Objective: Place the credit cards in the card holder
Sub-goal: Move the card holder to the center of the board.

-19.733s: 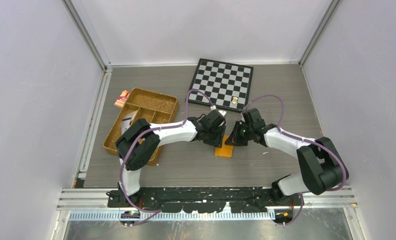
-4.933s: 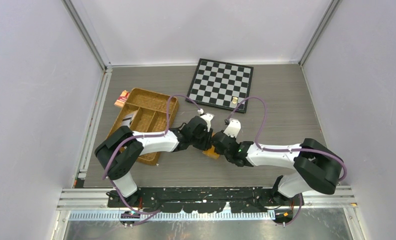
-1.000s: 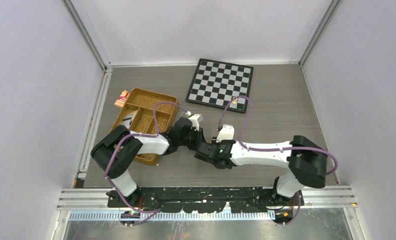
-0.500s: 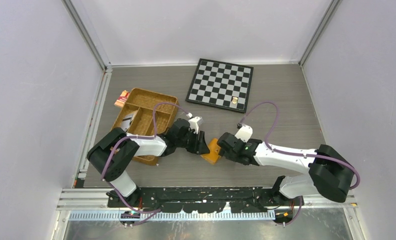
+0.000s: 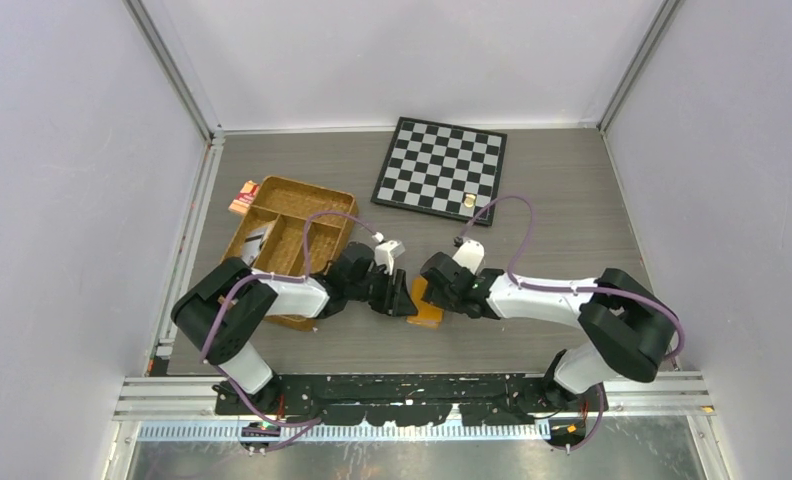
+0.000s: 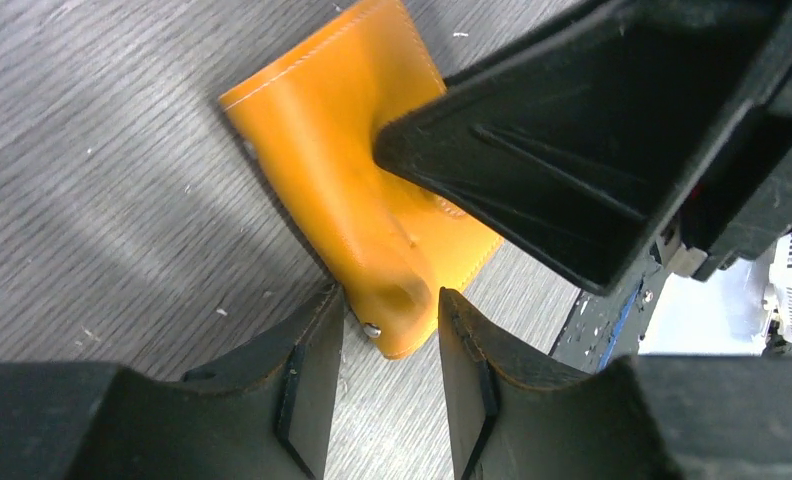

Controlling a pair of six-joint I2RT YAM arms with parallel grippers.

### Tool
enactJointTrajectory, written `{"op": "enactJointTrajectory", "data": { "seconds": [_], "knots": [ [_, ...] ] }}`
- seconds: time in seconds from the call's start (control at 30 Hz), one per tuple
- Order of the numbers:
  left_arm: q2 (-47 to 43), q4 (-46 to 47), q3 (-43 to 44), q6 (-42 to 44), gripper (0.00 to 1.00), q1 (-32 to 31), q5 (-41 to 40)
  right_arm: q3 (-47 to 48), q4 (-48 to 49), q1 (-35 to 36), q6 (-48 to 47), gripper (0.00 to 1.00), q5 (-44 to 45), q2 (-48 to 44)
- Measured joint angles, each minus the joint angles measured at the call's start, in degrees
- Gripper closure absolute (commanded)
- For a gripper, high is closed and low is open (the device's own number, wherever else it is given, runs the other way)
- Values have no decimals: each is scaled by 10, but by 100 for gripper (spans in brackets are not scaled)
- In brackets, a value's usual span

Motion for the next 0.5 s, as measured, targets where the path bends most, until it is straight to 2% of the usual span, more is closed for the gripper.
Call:
{"op": "enactJointTrajectory", "data": {
  "seconds": [0.23, 0.4, 0.5],
  "knots": [
    [-25, -2, -25, -4, 60, 11, -10, 49, 38, -13, -44, 52, -1, 60],
    [-35, -13, -30, -23, 60, 49, -21, 70, 52, -17, -70, 39, -2, 82],
    [-36, -14, -30, -42, 60, 66, -33, 75, 37, -17, -91, 36, 3, 82]
  ]
}}
